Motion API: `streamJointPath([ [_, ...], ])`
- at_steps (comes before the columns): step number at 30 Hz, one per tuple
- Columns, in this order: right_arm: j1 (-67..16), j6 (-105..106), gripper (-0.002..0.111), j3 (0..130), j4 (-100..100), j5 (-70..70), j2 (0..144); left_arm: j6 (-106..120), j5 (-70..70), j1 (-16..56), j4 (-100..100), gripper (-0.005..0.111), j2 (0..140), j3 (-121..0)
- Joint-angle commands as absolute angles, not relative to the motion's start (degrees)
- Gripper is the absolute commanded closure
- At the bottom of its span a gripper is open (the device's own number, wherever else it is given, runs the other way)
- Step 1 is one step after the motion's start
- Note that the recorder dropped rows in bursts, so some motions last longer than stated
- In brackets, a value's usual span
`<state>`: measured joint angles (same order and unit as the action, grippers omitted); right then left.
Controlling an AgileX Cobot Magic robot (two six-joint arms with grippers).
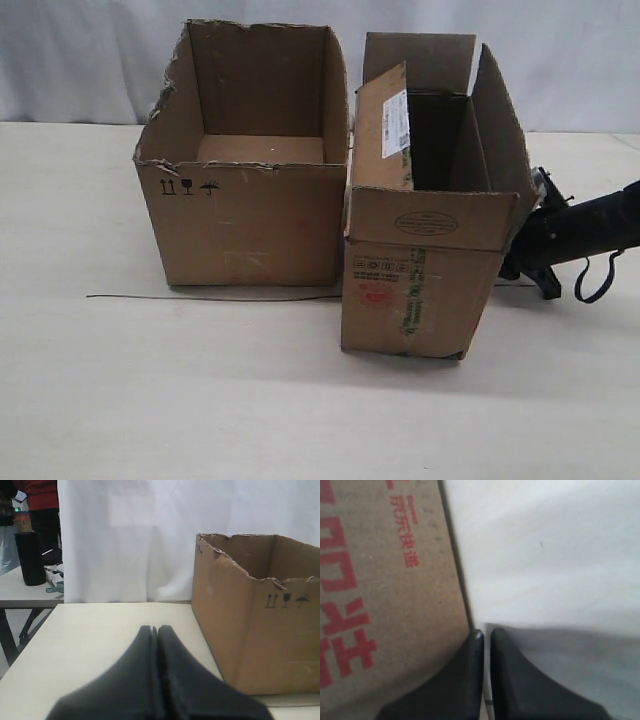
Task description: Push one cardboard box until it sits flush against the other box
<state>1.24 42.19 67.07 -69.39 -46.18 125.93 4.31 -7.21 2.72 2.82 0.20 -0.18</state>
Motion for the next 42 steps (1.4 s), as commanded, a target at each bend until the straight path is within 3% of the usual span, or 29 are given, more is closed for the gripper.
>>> streamJointPath([
  [1, 1.1, 43.0, 0.103, 68.9, -69.8, -45.6, 126.5, 4.3, -7.0, 2.8, 3.1, 0.107, 0.0, 0.0],
  [17, -1.5, 41.2, 0.103, 72.4, -69.8, -46.9, 127.0, 4.3, -7.0, 2.8, 3.1, 0.107, 0.0, 0.0],
  [22, 2.6, 41.2, 0.103, 72.4, -64.9, -47.6, 124.3, 4.3, -7.0, 2.8, 3.1, 0.107, 0.0, 0.0],
  [28, 6.9, 33.2, 0.103, 72.4, -48.0, -49.9, 111.9, 4.3, -7.0, 2.8, 3.1, 0.107, 0.0, 0.0],
  [33, 5.9, 24.4, 0.103, 68.8, -35.2, -52.8, 96.9, 4.3, -7.0, 2.8, 3.1, 0.107, 0.0, 0.0],
  [42, -9.3, 8.6, 0.103, 45.7, -17.5, -44.5, 72.8, 4.3, -7.0, 2.8, 3.1, 0.107, 0.0, 0.0],
])
